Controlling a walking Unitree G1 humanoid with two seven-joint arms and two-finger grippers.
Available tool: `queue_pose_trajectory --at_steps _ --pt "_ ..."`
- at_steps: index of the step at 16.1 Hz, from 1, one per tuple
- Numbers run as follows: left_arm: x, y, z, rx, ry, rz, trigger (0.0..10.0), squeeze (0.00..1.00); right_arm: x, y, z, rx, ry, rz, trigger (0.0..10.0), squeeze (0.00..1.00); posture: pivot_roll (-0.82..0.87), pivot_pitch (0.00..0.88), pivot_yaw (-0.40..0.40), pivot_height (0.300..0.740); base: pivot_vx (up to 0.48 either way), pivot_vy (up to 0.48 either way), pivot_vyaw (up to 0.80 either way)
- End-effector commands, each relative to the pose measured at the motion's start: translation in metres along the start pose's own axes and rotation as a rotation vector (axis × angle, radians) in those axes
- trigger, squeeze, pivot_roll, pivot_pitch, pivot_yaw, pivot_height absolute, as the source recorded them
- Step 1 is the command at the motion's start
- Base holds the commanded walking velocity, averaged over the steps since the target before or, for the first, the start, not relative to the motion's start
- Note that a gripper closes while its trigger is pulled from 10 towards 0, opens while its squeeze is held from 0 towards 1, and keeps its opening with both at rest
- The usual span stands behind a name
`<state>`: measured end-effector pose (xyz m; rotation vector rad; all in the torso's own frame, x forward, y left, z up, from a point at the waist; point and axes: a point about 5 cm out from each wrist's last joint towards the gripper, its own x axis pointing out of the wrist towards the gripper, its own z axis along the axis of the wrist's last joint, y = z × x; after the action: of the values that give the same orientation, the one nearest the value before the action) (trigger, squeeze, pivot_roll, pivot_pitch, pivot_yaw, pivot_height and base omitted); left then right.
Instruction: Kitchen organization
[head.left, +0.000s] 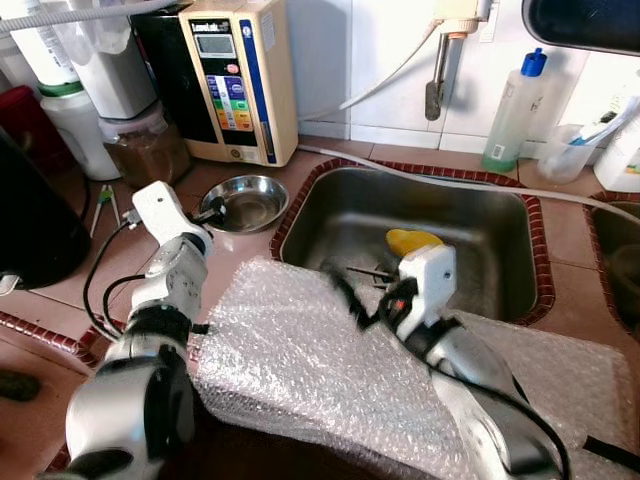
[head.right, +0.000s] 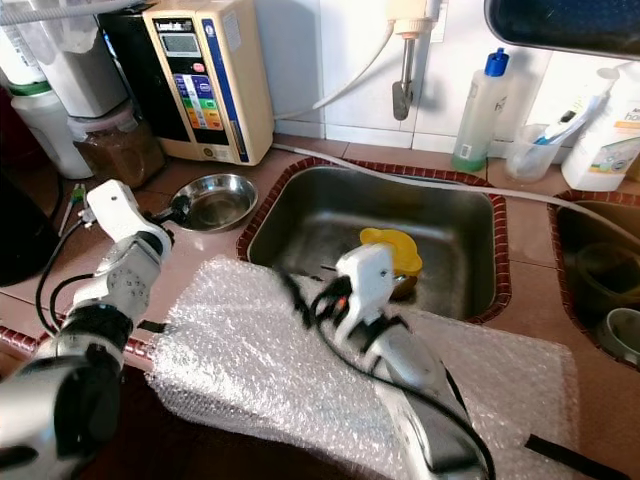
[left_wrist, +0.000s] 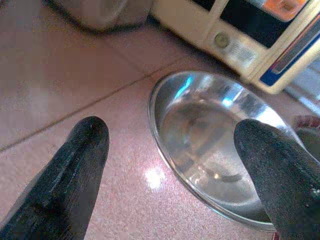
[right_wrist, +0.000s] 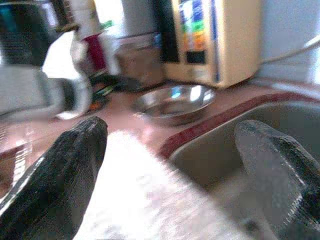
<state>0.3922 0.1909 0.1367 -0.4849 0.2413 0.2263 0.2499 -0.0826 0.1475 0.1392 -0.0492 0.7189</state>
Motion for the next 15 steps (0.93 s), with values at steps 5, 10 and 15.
queue_pose_trajectory --at_steps 5,10,15 --pt "0.003 -0.005 0.002 -0.037 0.058 0.026 10.0 0.0 -0.001 0.017 0.004 0.025 0.023 0.052 10.0 0.0 -0.22 0.037 0.156 0.74 0.0 0.0 0.0" --pt "0.001 0.003 -0.013 -0.044 0.128 0.076 7.6 0.0 -0.003 0.018 0.006 0.025 0.036 0.045 10.0 0.0 -0.24 0.036 0.163 0.74 0.0 0.0 0.0" --pt "0.001 0.014 -0.015 -0.118 0.145 0.106 0.0 0.0 -0.003 0.017 0.005 0.024 0.048 0.041 10.0 0.0 -0.24 0.031 0.16 0.74 0.0 0.0 0.0"
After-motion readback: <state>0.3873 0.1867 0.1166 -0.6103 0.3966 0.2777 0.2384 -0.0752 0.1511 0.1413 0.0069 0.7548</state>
